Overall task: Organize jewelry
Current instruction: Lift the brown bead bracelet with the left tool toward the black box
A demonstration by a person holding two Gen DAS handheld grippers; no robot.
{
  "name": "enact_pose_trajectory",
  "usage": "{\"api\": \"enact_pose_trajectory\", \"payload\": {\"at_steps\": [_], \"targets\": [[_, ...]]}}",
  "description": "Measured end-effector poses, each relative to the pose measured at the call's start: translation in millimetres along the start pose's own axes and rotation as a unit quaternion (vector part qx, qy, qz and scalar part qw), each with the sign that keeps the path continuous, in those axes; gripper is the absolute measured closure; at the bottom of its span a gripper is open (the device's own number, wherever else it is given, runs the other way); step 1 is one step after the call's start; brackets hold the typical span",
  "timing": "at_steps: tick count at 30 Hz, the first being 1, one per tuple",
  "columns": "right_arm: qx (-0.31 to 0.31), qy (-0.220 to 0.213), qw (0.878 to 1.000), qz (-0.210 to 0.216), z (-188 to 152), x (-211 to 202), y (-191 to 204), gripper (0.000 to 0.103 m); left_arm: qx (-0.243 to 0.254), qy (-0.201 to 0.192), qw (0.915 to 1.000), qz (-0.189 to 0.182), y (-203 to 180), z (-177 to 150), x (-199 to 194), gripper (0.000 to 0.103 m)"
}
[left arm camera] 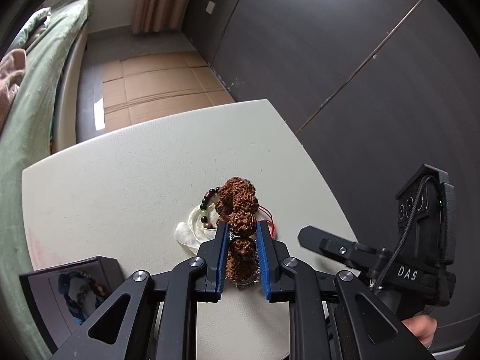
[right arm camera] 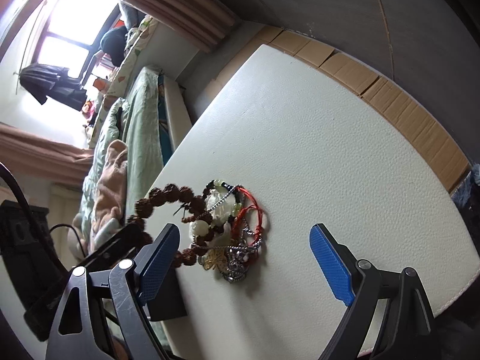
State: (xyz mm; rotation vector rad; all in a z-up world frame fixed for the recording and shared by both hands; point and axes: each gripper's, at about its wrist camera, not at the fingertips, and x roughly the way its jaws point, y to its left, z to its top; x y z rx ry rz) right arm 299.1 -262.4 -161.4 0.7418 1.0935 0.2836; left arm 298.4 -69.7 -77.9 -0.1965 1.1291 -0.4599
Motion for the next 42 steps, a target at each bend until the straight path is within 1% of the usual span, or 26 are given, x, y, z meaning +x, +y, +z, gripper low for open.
{"api": "enact_pose_trajectory", "payload": {"at_steps": [1, 2, 3, 5, 6, 9, 11, 13, 17, 20, 22, 24, 25, 27, 29, 32, 36, 38, 40, 41, 42], "targets": [[-0.002, 0.004, 1.000, 0.005, -0.9, 2.2, 1.5, 0.014, -0.001, 0.002, 1.0000, 0.002, 1.7, 1.0, 2.6, 0.083], [-0.005, 0.008, 1.000, 0.008, -1.8, 4.7, 2.8, 0.018, -0.005, 0.005, 1.0000, 0.005, 3.8, 1.5, 6.5, 0.083], [-0.009, 0.013, 1.000, 0.010, -2.8, 7.4, 4.0, 0.024, -0.009, 0.011, 0.9999, 0.006, 6.2, 1.0, 11.0, 0.083], [-0.010, 0.030, 0.999, 0.018, -5.0, 15.5, 6.4, 0.031, -0.020, 0.028, 0.9994, -0.001, 10.6, -1.7, 21.8, 0.083], [-0.007, 0.037, 0.999, 0.024, -6.0, 18.6, 6.6, 0.033, -0.022, 0.033, 0.9992, -0.002, 11.8, -3.1, 25.5, 0.083], [0.012, 0.047, 0.998, 0.033, -7.2, 25.3, 3.8, 0.033, -0.022, 0.035, 0.9992, -0.004, 11.5, -3.2, 27.9, 0.083], [0.015, 0.041, 0.999, 0.031, -7.1, 24.4, 2.9, 0.033, -0.018, 0.034, 0.9992, -0.008, 9.5, -2.6, 27.8, 0.084], [0.021, 0.033, 0.999, 0.038, -6.0, 21.7, 2.5, 0.033, -0.014, 0.039, 0.9991, -0.008, 7.1, -3.8, 31.7, 0.084], [0.031, 0.019, 0.998, 0.048, -4.0, 17.1, -0.3, 0.033, -0.013, 0.066, 0.9975, -0.023, 4.3, -11.8, 44.6, 0.083], [0.050, 0.009, 0.997, 0.052, -2.4, 13.9, -6.4, 0.033, -0.001, 0.068, 0.9975, -0.017, -0.6, -14.9, 45.3, 0.083], [0.062, 0.003, 0.997, 0.054, -0.9, 11.5, -10.7, 0.033, 0.004, 0.062, 0.9981, 0.000, -0.7, -15.6, 42.9, 0.083], [0.064, 0.000, 0.997, 0.052, -0.1, 10.1, -11.8, 0.033, 0.003, 0.052, 0.9981, 0.033, 4.0, -16.7, 37.3, 0.083], [0.064, 0.000, 0.997, 0.051, 0.3, 10.3, -11.6, 0.033, 0.002, 0.044, 0.9978, 0.050, 7.9, -17.3, 32.1, 0.083], [0.060, 0.003, 0.997, 0.052, 0.5, 11.5, -9.7, 0.033, 0.000, 0.021, 0.9978, 0.063, 14.6, -15.5, 16.6, 0.083], [0.055, 0.005, 0.997, 0.053, -0.1, 12.4, -7.2, 0.033, -0.006, -0.012, 0.9980, 0.062, 20.1, -11.7, -5.8, 0.084], [0.050, 0.006, 0.997, 0.060, -0.1, 13.1, -4.2, 0.033, -0.012, -0.051, 0.9970, 0.058, 24.8, -9.7, -31.1, 0.084], [0.040, 0.010, 0.997, 0.068, -0.3, 17.3, 2.3, 0.033, -0.016, -0.079, 0.9947, 0.064, 25.3, -4.7, -40.5, 0.084], [0.037, 0.016, 0.997, 0.073, -1.4, 21.9, 6.7, 0.033, -0.022, -0.088, 0.9941, 0.060, 27.3, -3.1, -42.4, 0.084], [0.034, 0.025, 0.996, 0.078, -3.4, 28.0, 11.2, 0.033, -0.030, -0.097, 0.9936, 0.048, 31.9, -2.5, -49.2, 0.084], [0.033, 0.030, 0.996, 0.081, -3.9, 30.7, 12.1, 0.034, -0.031, -0.101, 0.9934, 0.045, 34.3, -4.0, -54.7, 0.084], [0.031, 0.034, 0.995, 0.083, -5.7, 33.9, 14.5, 0.039, -0.032, -0.105, 0.9930, 0.043, 35.5, -4.6, -58.2, 0.084]]}}
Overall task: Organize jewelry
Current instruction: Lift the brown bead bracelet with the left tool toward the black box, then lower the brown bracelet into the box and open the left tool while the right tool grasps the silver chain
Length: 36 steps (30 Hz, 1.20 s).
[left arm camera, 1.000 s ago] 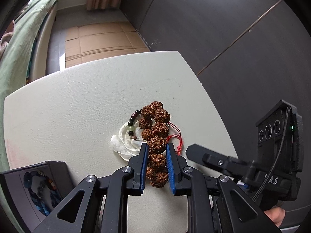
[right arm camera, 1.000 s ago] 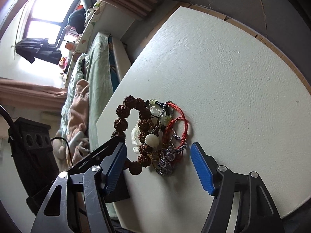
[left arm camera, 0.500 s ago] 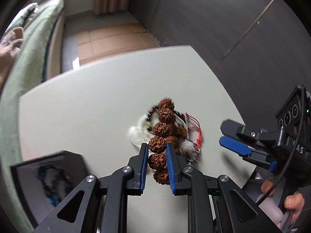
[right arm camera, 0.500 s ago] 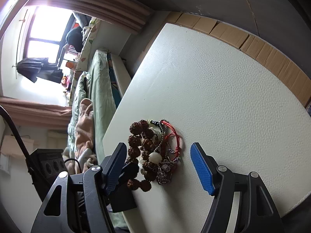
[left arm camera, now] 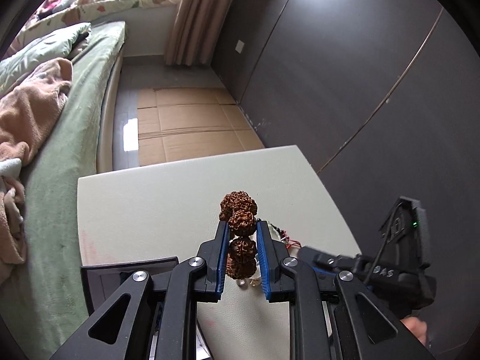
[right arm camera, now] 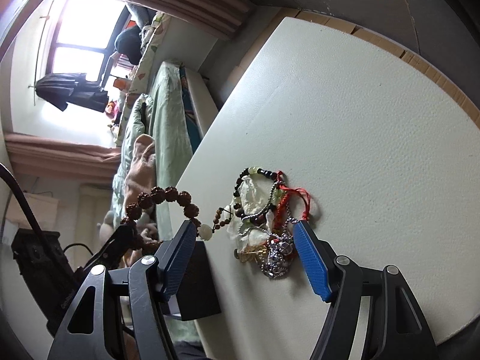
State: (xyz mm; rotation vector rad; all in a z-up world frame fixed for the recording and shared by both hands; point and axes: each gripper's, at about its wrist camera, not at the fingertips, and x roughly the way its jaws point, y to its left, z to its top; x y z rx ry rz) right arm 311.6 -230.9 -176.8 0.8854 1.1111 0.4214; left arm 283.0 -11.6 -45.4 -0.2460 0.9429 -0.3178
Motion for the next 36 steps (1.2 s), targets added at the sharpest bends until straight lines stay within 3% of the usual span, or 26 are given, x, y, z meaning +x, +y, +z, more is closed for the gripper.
{"api": "enact_pose_trajectory", "payload": {"at_steps": [5, 13, 16, 27, 32, 36], "targets": [[-0.008, 0.018, 1.000, -0.010, -6.4, 17.5, 6.3, 0.044, -0.011, -0.014, 0.9998, -0.001, 8.1, 3.7, -12.0, 0.084], [-0.049, 0.005, 0.995, -0.086, -7.1, 18.7, 13.0, 0.047, -0.023, -0.014, 0.9996, -0.007, 17.5, -0.4, -18.5, 0.084], [-0.076, 0.013, 0.991, -0.111, -10.6, 21.3, 17.1, 0.055, -0.028, -0.014, 0.9995, -0.007, 21.8, -0.8, -20.1, 0.084], [-0.180, 0.013, 0.956, -0.231, -34.2, 20.8, 39.8, 0.059, -0.040, -0.021, 0.9990, -0.003, 29.7, -6.9, -34.3, 0.084], [-0.225, 0.007, 0.933, -0.281, -43.1, 26.6, 48.5, 0.066, -0.037, -0.026, 0.9990, 0.004, 39.2, -12.2, -48.1, 0.084], [-0.228, 0.002, 0.929, -0.293, -44.1, 23.1, 48.8, 0.070, -0.048, -0.029, 0.9984, 0.013, 53.8, -16.3, -61.5, 0.084]]}}
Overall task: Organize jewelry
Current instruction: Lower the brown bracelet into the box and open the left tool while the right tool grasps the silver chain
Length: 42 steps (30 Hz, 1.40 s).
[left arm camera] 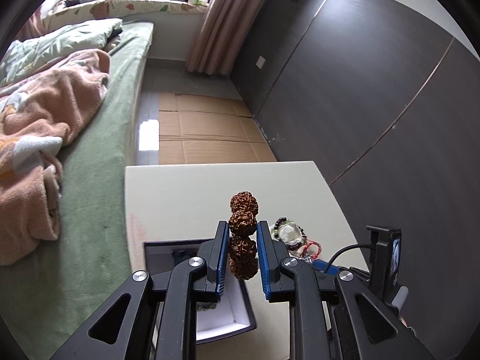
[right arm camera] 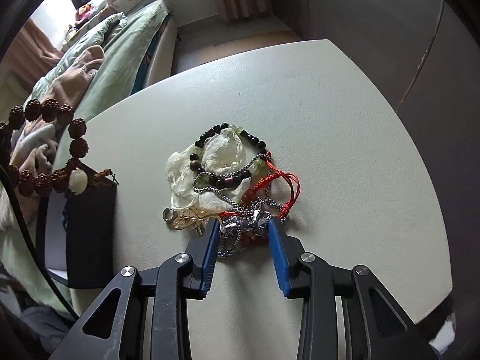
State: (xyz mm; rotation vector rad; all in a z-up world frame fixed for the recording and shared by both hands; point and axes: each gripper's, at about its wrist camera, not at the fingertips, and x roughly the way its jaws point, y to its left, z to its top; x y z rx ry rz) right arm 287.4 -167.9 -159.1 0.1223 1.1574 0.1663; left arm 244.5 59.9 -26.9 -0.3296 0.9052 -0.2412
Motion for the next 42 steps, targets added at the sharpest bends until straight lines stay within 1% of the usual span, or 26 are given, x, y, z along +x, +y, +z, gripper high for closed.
{"api": "enact_pose_trajectory", "payload": {"at_steps": [1, 2, 3, 6, 9, 16, 23, 24, 26, 27, 29, 31, 32, 33, 36, 39, 42], "targets": [[0.005, -0.001, 1.000, -0.001, 0.0, -2.3, -2.9, 0.070, -0.003, -0.002, 1.0000, 0.001, 3.2, -0.7, -4.7, 0.084], [0.012, -0.006, 1.000, 0.006, 0.3, -6.0, -4.3, 0.076, -0.004, -0.006, 1.0000, 0.001, 5.5, -1.4, -9.7, 0.084], [0.020, -0.008, 1.000, 0.015, 0.9, -9.3, -7.6, 0.099, -0.004, -0.010, 0.9999, 0.003, 7.4, -2.1, -14.4, 0.084], [0.051, -0.003, 0.998, 0.041, 2.2, -14.1, -18.3, 0.099, -0.013, -0.018, 0.9998, 0.001, 15.1, -3.7, -27.0, 0.084], [0.066, -0.015, 0.996, 0.056, 0.9, -26.7, -22.4, 0.099, -0.018, -0.028, 0.9994, -0.001, 20.3, -4.9, -38.4, 0.084], [0.065, -0.063, 0.992, 0.086, -1.3, -67.6, -13.6, 0.101, -0.019, -0.038, 0.9991, -0.004, 21.7, -6.0, -50.2, 0.084], [0.040, -0.131, 0.987, 0.088, 18.8, -121.1, 11.6, 0.102, -0.029, -0.034, 0.9990, -0.004, 28.8, -11.2, -52.9, 0.083], [0.035, -0.134, 0.986, 0.087, 21.6, -126.6, 13.6, 0.102, -0.032, -0.033, 0.9989, -0.004, 29.7, -11.4, -52.4, 0.084], [0.019, -0.118, 0.990, 0.080, 26.9, -128.8, 18.7, 0.102, -0.035, -0.032, 0.9989, -0.005, 30.7, -12.5, -52.7, 0.084], [0.013, -0.102, 0.992, 0.076, 28.1, -123.6, 20.3, 0.102, -0.035, -0.032, 0.9989, -0.005, 30.5, -12.7, -53.3, 0.084], [-0.013, -0.058, 0.997, 0.057, 28.2, -99.6, 23.7, 0.101, -0.032, -0.034, 0.9989, -0.005, 29.5, -12.8, -54.9, 0.084], [-0.028, -0.025, 0.999, 0.025, 25.6, -72.0, 22.3, 0.081, -0.029, -0.035, 0.9989, -0.004, 28.3, -13.6, -56.4, 0.083], [-0.028, -0.021, 0.999, 0.022, 22.8, -62.6, 19.5, 0.067, -0.029, -0.035, 0.9990, -0.003, 28.3, -13.8, -56.3, 0.084], [-0.027, -0.015, 0.999, 0.022, 20.6, -54.4, 16.8, 0.066, -0.029, -0.034, 0.9990, -0.002, 28.7, -13.8, -55.8, 0.084], [-0.021, 0.010, 0.999, 0.033, 17.1, -38.0, 6.5, 0.066, -0.028, -0.030, 0.9992, -0.001, 28.3, -13.9, -53.7, 0.084], [-0.034, 0.017, 0.999, 0.029, 17.9, -29.7, 7.2, 0.066, -0.027, -0.024, 0.9993, -0.002, 27.7, -13.8, -49.1, 0.084], [-0.041, 0.038, 0.998, 0.030, 16.8, -13.2, 9.0, 0.066, -0.027, -0.015, 0.9995, 0.001, 27.1, -14.3, -42.1, 0.083]]}}
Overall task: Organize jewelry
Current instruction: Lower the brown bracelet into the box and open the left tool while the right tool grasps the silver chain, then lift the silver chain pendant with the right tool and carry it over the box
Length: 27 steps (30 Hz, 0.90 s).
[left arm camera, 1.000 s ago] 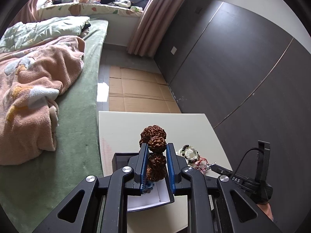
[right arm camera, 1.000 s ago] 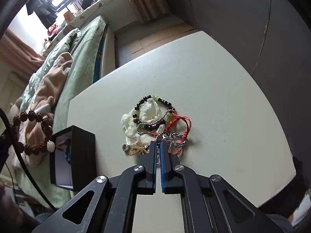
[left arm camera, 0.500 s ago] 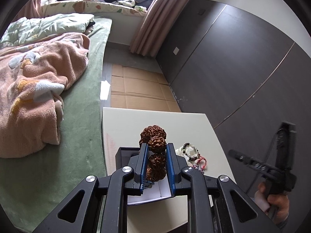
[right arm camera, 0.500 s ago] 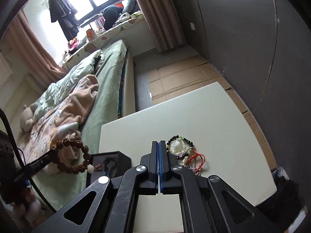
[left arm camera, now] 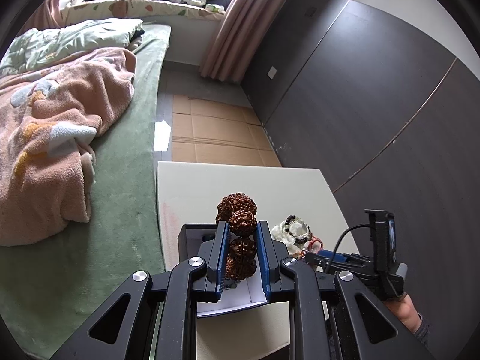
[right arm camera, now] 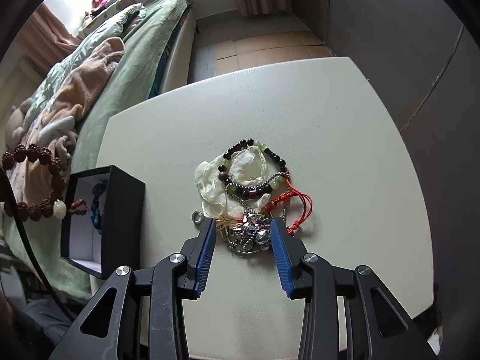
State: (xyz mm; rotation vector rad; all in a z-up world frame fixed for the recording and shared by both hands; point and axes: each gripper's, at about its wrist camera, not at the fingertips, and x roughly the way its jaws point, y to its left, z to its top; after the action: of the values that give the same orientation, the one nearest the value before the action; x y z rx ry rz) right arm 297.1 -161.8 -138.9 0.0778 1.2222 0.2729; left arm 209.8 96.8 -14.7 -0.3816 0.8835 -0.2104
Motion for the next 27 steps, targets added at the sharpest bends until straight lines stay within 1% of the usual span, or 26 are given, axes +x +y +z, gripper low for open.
{"api": "enact_pose_trajectory", "payload": {"at_steps": [3, 4, 5, 7, 8, 10, 11, 12, 13, 14, 15, 16, 18, 21, 27], "targets": [[-0.006, 0.016, 1.000, -0.013, -2.4, 16.3, -1.0, 0.066, 0.000, 0.013, 0.9999, 0.008, 1.3, -1.9, 7.8, 0.083], [-0.004, 0.021, 1.000, -0.011, -2.8, 20.9, -1.9, 0.066, 0.000, 0.017, 0.9998, 0.012, 2.4, -2.3, 10.4, 0.083], [-0.007, 0.021, 1.000, -0.016, -3.4, 23.6, -1.9, 0.065, -0.001, 0.020, 0.9997, 0.014, 3.0, -2.4, 11.9, 0.083], [-0.019, 0.021, 0.999, -0.025, -3.7, 24.2, 0.0, 0.065, -0.009, 0.026, 0.9995, 0.015, 5.5, -1.8, 14.9, 0.084], [-0.018, 0.021, 0.999, -0.027, -4.3, 23.0, 0.1, 0.067, -0.014, 0.026, 0.9995, 0.012, 6.6, -1.5, 15.1, 0.083], [-0.019, 0.016, 0.999, -0.027, -5.5, 15.8, 1.8, 0.068, -0.022, 0.031, 0.9993, 0.004, 8.3, -0.7, 15.3, 0.081], [-0.024, 0.009, 0.999, -0.028, -5.7, 11.2, 3.6, 0.068, -0.024, 0.033, 0.9992, 0.001, 7.8, -0.9, 15.8, 0.075], [-0.029, 0.001, 0.999, -0.030, -5.9, 5.9, 6.0, 0.068, -0.025, 0.036, 0.9990, -0.001, 7.6, -1.2, 16.1, 0.066], [-0.030, -0.006, 0.999, -0.030, -5.9, 1.3, 7.4, 0.069, -0.026, 0.037, 0.9990, -0.003, 6.7, -1.6, 16.1, 0.059], [-0.030, -0.011, 0.999, -0.028, -6.0, -3.6, 8.4, 0.069, -0.026, 0.036, 0.9990, -0.005, 5.4, -2.0, 15.3, 0.048], [-0.029, -0.017, 0.999, -0.027, -6.0, -8.4, 8.8, 0.069, -0.025, 0.032, 0.9992, -0.004, 4.7, -2.5, 13.1, 0.041], [-0.028, -0.024, 0.999, -0.024, -5.9, -15.2, 10.0, 0.069, -0.024, 0.028, 0.9993, -0.003, 3.5, -2.4, 11.2, 0.039], [-0.026, -0.039, 0.999, -0.016, -5.4, -28.6, 11.8, 0.069, -0.022, 0.021, 0.9995, 0.003, 3.3, -2.1, 6.7, 0.037], [-0.022, -0.069, 0.997, -0.003, -2.1, -54.6, 14.4, 0.069, -0.035, 0.017, 0.9993, 0.003, 8.4, -1.6, 2.9, 0.036], [-0.033, -0.133, 0.991, -0.005, 14.1, -115.9, 29.0, 0.069, -0.050, 0.011, 0.9987, 0.001, 16.1, -0.8, -1.8, 0.036]]}}
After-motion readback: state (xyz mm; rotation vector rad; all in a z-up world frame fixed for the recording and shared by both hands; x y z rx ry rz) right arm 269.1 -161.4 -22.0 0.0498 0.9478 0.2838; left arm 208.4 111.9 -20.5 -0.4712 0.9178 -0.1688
